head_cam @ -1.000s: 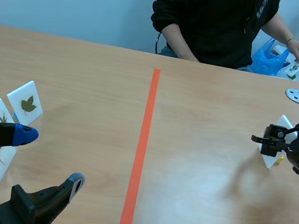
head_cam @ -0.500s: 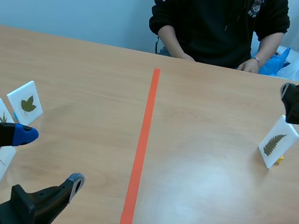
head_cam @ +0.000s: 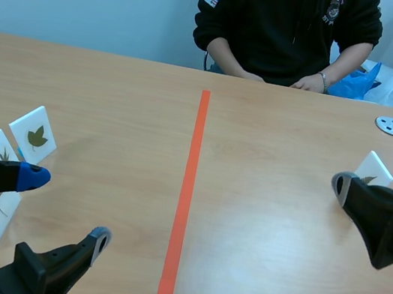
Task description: Sort the leaf by its shape. The table is split by an orange tape line. A compound leaf with several leaflets goes to the left side, a simple leaf with one blade goes to the right side. Return to the home posture when a red brick is placed on the table.
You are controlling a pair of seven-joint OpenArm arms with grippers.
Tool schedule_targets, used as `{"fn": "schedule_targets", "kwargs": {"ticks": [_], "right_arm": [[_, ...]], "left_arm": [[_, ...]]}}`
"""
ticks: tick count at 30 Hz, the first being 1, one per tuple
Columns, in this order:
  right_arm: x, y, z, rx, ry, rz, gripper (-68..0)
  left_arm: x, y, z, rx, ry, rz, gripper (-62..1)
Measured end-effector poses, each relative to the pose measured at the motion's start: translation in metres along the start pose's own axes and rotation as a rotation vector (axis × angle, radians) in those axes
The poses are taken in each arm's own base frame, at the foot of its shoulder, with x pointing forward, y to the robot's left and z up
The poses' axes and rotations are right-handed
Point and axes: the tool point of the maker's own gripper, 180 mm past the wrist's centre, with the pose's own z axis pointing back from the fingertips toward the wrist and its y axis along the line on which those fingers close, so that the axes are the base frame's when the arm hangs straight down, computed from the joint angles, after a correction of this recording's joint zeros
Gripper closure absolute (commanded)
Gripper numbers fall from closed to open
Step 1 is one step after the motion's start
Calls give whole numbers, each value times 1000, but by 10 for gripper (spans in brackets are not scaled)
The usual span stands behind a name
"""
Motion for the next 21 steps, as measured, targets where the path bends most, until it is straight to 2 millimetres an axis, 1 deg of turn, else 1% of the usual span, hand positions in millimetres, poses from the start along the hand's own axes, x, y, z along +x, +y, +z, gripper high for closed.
{"fn": "schedule_targets", "kwargs": {"ticks": [3,10,13,21], "right_arm": [[-4,18,6,20,9,-25,-679],[-31,37,18,4,54,-120,-679],[-35,38,19,-4,66,-115,-679],[-34,38,18,-6,59,-115,-679]], "left_arm": [[0,0,0,0,0,0,-623],[0,0,0,0,0,0,-623],[1,0,0,0,-3,7,-623],[0,0,0,0,-2,7,-623]]}}
